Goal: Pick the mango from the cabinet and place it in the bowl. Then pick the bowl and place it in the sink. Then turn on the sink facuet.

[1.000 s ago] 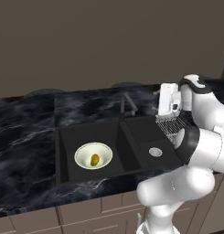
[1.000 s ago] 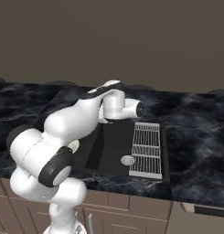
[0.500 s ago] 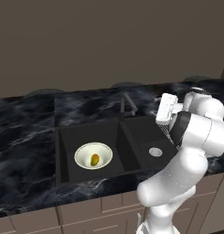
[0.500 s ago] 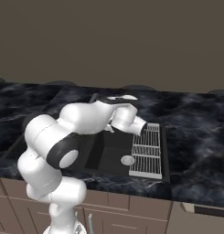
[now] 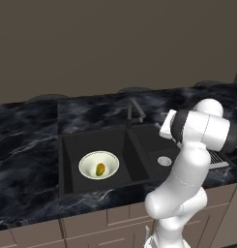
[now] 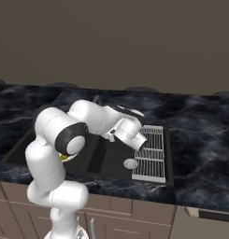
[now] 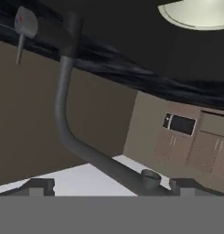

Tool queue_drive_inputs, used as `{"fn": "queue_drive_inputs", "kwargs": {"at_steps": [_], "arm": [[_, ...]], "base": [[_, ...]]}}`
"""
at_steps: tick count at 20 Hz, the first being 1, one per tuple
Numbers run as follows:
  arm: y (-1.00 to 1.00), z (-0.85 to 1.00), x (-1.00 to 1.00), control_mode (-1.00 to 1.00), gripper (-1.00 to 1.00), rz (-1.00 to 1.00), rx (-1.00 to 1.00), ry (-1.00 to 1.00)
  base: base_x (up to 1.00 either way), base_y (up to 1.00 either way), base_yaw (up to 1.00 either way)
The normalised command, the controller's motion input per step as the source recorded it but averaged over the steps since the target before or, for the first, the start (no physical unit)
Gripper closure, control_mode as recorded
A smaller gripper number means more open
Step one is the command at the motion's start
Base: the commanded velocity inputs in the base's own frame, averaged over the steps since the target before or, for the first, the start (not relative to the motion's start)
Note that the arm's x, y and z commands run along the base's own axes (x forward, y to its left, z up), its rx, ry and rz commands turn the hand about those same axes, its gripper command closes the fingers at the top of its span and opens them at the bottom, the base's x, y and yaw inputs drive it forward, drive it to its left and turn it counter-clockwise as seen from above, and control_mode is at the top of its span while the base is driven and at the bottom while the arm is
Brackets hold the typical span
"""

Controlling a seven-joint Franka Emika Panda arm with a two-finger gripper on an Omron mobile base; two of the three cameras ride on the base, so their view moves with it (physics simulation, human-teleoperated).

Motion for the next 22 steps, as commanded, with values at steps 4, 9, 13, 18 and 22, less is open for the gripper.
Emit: {"fn": "queue_drive_inputs", "kwargs": {"at_steps": [4,9,13,18,22], "arm": [[0.00,-0.01,0.37,-1.00,-1.00,-0.11,0.16,0.26],[0.11,0.04,0.46,-1.00,-1.00,-0.05,0.09,0.32],[0.16,-0.01,0.44,-1.00,-1.00,-0.01,0.03,0.21],[0.03,-0.28,0.58,-1.00,-1.00,0.00,0.01,0.04],[0.00,-0.46,0.49,-1.00,-1.00,0.00,0.04,0.00]], "base": [[0.00,0.00,0.00],[0.00,0.00,0.00],[0.00,0.00,0.00],[0.00,0.00,0.00],[0.00,0.00,0.00]]}}
